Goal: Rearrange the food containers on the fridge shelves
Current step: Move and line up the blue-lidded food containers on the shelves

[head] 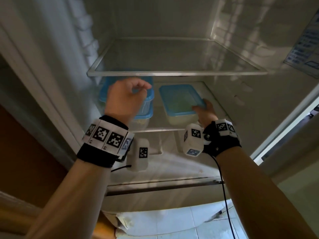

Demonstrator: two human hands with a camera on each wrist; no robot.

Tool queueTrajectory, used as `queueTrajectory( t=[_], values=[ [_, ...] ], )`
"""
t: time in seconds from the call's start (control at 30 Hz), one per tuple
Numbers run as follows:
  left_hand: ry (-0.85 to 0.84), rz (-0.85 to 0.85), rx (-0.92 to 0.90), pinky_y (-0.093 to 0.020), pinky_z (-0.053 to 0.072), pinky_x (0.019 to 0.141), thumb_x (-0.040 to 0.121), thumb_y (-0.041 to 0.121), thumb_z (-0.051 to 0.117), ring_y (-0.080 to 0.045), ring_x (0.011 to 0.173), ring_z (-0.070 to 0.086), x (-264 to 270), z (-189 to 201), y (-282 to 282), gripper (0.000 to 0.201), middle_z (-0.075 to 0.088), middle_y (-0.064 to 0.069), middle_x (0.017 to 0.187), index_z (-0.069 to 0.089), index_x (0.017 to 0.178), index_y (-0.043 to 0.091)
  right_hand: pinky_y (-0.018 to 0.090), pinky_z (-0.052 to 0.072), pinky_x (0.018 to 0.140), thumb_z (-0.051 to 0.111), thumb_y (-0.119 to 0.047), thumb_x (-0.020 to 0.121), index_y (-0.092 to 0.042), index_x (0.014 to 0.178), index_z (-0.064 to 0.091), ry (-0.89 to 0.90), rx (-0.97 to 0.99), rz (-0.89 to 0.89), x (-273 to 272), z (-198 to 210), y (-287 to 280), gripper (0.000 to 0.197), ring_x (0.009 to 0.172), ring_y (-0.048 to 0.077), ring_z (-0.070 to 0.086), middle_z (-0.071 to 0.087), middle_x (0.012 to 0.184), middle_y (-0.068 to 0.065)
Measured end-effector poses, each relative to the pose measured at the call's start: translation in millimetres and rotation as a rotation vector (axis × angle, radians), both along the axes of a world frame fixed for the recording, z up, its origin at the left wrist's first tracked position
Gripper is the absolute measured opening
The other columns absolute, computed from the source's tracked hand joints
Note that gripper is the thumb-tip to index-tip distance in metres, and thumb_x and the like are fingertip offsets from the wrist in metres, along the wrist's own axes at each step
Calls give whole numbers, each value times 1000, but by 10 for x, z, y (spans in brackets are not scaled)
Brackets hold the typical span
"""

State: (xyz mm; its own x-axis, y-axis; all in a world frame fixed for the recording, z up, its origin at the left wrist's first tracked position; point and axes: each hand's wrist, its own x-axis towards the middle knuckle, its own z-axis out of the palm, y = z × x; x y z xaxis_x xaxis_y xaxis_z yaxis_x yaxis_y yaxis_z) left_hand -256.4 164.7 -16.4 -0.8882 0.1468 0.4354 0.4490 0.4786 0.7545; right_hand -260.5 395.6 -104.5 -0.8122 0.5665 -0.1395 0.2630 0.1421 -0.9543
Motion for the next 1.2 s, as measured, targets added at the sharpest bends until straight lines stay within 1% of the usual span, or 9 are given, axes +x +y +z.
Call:
queueTrajectory(
  t=[0.1, 0.17, 0.27, 0.5, 0.67, 0.83, 1.0, 1.1, 1.2],
  values=[
    [-92, 43, -227, -28, 35, 106, 78, 36, 64, -13, 122, 53, -141, -65, -126, 33, 62, 5, 128, 68, 109, 24, 27, 39, 65, 53, -19, 84, -14, 141, 30, 3, 11, 38, -32, -8, -113, 61, 83, 20, 50, 52, 113, 10],
    [-86, 43, -335, -33, 33, 110, 76, 47, 64, -10, 126, 49, -178, -95, -170, 41, 57, 9, 134, 67, 111, 27, 26, 38, 64, 52, -18, 84, -12, 139, 32, 1, 24, 54, -43, -16, -187, 59, 78, 18, 50, 48, 107, 6],
    [-34, 54, -357, -34, 34, 110, 75, 51, 62, -9, 125, 50, -186, -107, -185, 42, 58, 10, 133, 68, 109, 28, 29, 35, 79, 50, -18, 83, -12, 138, 34, -10, 20, 44, -36, -8, -269, 58, 96, 23, 50, 48, 109, 3],
    [-7, 32, -344, -39, 34, 110, 75, 52, 61, -10, 126, 50, -215, -157, -194, 43, 58, 9, 133, 68, 110, 28, 29, 35, 80, 51, -23, 81, -18, 139, 33, -42, 70, 38, 93, 4, -384, 61, 111, 30, 54, 55, 127, 9],
    [-2, 29, -347, -38, 34, 109, 76, 52, 60, -12, 126, 49, -208, -154, -202, 42, 58, 9, 134, 67, 110, 28, 40, 47, 82, 40, -13, 86, -16, 134, 41, -32, 77, 43, 141, 71, -379, 48, 92, 27, 53, 56, 111, 11],
    [-2, 30, -351, -40, 33, 110, 77, 51, 59, -13, 127, 48, -191, -144, -203, 42, 58, 9, 134, 67, 111, 28, 44, 44, 102, 35, -9, 90, -18, 142, 34, -50, 39, 40, 192, 127, -344, 53, 119, 31, 52, 49, 137, 13],
    [0, 32, -368, -42, 33, 110, 78, 52, 57, -14, 128, 48, -173, -143, -201, 42, 57, 8, 135, 66, 111, 29, 46, 44, 99, 32, -9, 91, -15, 138, 38, -68, 105, 77, 235, 193, -353, 47, 113, 35, 53, 52, 133, 17],
    [13, 40, -392, -40, 32, 109, 80, 51, 56, -15, 128, 47, -149, -141, -195, 41, 55, 8, 136, 64, 113, 29, 42, 43, 97, 31, -11, 91, -16, 140, 36, -88, 127, 103, 242, 207, -342, 49, 99, 27, 50, 51, 133, 15],
    [30, 50, -398, -39, 32, 109, 81, 50, 55, -15, 128, 47, -136, -138, -186, 41, 55, 7, 137, 64, 114, 28, 44, 43, 101, 33, -15, 91, -18, 141, 34, -94, 152, 102, 255, 205, -339, 50, 112, 32, 52, 50, 136, 14]
  ],
)
